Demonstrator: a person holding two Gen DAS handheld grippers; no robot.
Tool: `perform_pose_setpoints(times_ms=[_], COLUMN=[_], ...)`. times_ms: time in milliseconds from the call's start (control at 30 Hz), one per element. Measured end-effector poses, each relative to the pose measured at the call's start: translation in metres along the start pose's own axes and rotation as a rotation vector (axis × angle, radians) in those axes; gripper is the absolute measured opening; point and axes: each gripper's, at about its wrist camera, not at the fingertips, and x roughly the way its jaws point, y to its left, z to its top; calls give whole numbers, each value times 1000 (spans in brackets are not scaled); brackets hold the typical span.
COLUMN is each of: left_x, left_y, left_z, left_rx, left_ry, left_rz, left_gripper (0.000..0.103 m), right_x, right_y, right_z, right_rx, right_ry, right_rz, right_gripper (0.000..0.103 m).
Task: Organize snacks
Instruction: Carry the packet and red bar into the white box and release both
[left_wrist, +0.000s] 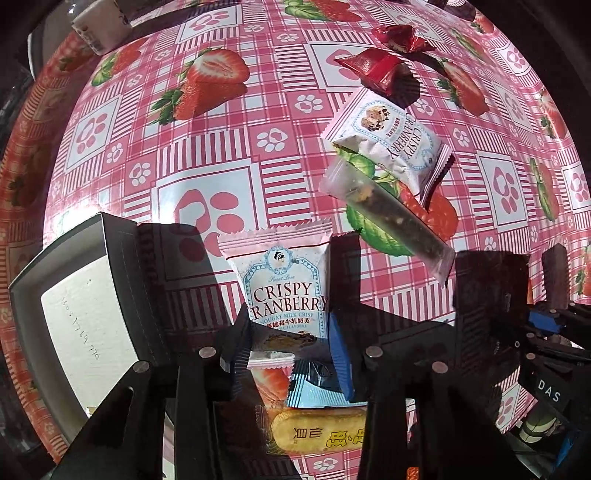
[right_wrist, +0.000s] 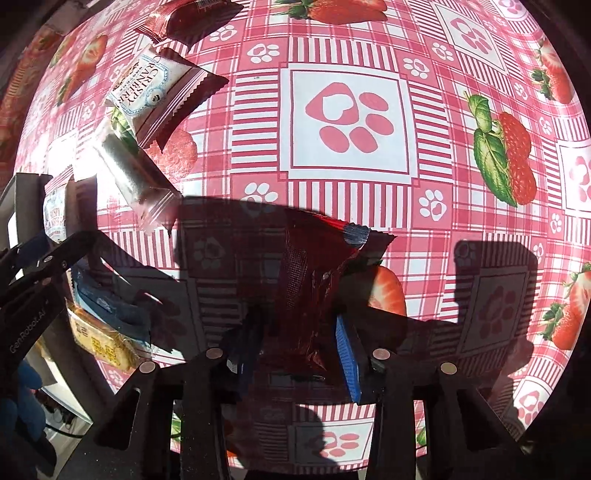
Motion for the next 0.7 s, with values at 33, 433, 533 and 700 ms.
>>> perform_pose_setpoints(times_ms=[33,433,533,700], left_x=[-2,-81,-92,-100], left_y=[0,13,21,32], left_z=[-1,-12,-21,-23], left_rx=[-2,-10,-17,-33], left_ry=[-6,-180,-200,-212], left_rz=[-6,58,65,72], left_gripper=[41,41,41,41], right_x=[1,-42,-53,-67], right_y=[-3,-2,-7,25], right_z=[-2,-3,-1,3], right_rx=[-17,-49,-50,-59], right_ry=[-1,-107,-116,-128], right_rz=[-1,166,185,199], right_gripper=[24,23,23,23])
